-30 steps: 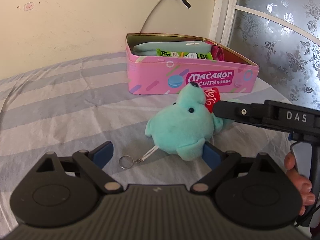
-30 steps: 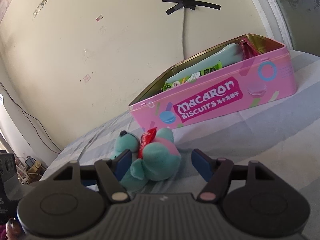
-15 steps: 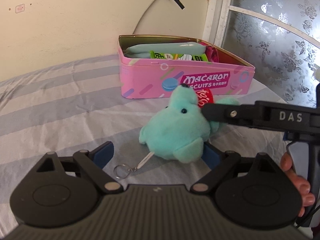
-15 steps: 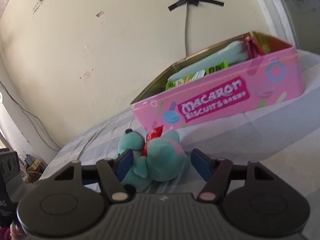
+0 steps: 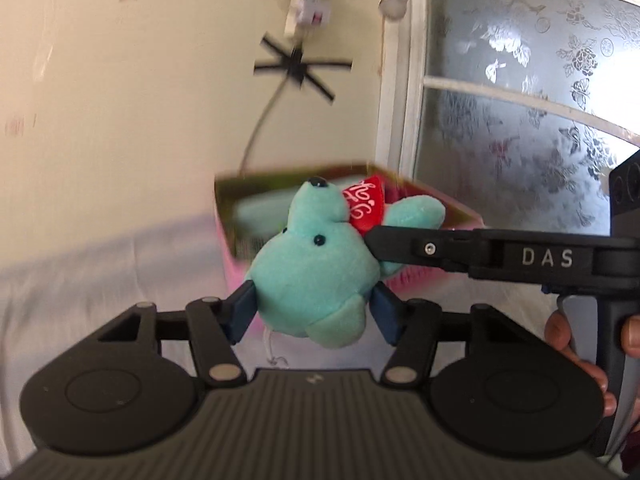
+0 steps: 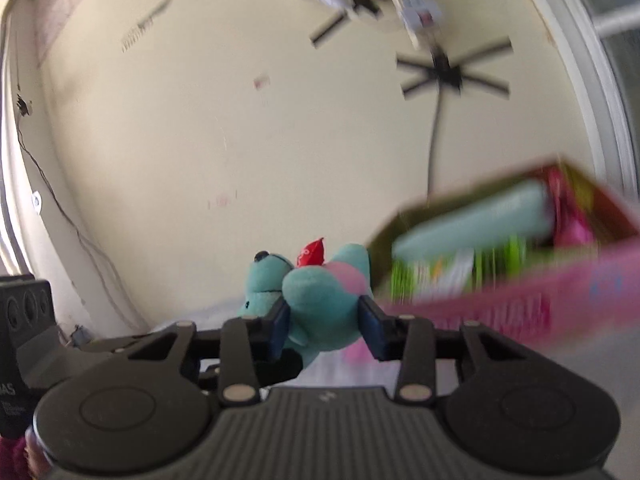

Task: Organize objects
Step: 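Lift the teal bear into the pink tin and open both tools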

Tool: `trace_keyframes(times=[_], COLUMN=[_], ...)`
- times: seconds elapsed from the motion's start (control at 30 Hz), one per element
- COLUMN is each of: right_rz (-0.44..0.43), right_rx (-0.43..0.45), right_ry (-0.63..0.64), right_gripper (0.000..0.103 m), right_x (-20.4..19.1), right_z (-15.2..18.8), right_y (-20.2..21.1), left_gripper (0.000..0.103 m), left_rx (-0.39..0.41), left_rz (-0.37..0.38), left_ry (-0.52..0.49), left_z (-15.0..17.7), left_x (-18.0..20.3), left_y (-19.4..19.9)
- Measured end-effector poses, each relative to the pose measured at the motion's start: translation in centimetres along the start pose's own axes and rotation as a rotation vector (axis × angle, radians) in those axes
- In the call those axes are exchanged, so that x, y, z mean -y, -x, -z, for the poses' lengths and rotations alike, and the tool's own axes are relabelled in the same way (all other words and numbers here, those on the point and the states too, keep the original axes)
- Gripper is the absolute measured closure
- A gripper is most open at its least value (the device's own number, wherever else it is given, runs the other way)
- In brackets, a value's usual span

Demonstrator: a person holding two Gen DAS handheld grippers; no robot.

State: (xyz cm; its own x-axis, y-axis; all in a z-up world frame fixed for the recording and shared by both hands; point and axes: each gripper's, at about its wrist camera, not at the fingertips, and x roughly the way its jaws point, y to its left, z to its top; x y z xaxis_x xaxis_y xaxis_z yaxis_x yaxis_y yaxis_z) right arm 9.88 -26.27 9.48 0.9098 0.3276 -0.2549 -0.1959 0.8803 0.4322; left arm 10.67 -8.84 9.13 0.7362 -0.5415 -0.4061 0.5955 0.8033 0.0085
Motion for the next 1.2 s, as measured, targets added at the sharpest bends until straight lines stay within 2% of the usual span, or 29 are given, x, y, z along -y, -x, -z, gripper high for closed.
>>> trace_keyframes(times=[0.13,0.3,0.47,0.57,0.63,0.67,0.73,0.8,0.83,0.93,1.2], right_rz=[0.051,0.153,0.265,0.331,0.361,0.363,0.373,0.358,0.355,0.367,0.345], right_rx=[0.079,0.096,0.034,-0.032,-0.061,-0.058,-0.03,0.023,0.046,0.094,0.139], right_ry=[0.006,-0.09,-0.13,-0.114,-0.143,-0.161,-0.17,-0.175,-0.171,-0.151,-0.124], right_gripper=[0.066,0.066,0.065,0.062,0.061,0.059,0.045,0.036,0.036,0.036,0.035], right_x=[2.3,7.5,11.8,13.0,13.9,14.3,14.3,13.7,13.3,11.7,7.1], right_z=[-3.0,-4.7,-5.5,-5.4,-5.4,-5.4,-5.4,-5.2,-5.0,-4.6,-3.1], right_y=[-1.3,-3.6,-6.0,-7.9,-9.2,-9.5,-9.2,-8.1,-7.6,-6.0,-2.3], left_gripper=[0.04,0.04,0.037,0.033,0.034,0.034,0.029,0.024,0.021,0.021,0.021], left_rx=[0.031,-0.019,-0.12,-0.208,-0.237,-0.242,-0.25,-0.245,-0.234,-0.203,-0.15], left_rz=[0.002,0.03,0.036,0.001,-0.031,-0.044,-0.068,-0.065,-0.071,-0.102,-0.163], left_ry=[-0.05,-0.054,-0.026,0.018,0.032,0.042,0.06,0.077,0.073,0.055,0.01], left_z=[-3.1,-5.2,-5.5,-5.4,-5.6,-5.8,-6.0,-6.0,-6.0,-6.2,-5.5], left_x=[1.0,3.5,4.7,4.4,4.3,4.2,4.0,3.5,3.5,3.4,3.5], left_y=[-4.3,-10.9,-17.0,-19.9,-20.9,-20.9,-20.6,-19.5,-19.0,-16.9,-11.4])
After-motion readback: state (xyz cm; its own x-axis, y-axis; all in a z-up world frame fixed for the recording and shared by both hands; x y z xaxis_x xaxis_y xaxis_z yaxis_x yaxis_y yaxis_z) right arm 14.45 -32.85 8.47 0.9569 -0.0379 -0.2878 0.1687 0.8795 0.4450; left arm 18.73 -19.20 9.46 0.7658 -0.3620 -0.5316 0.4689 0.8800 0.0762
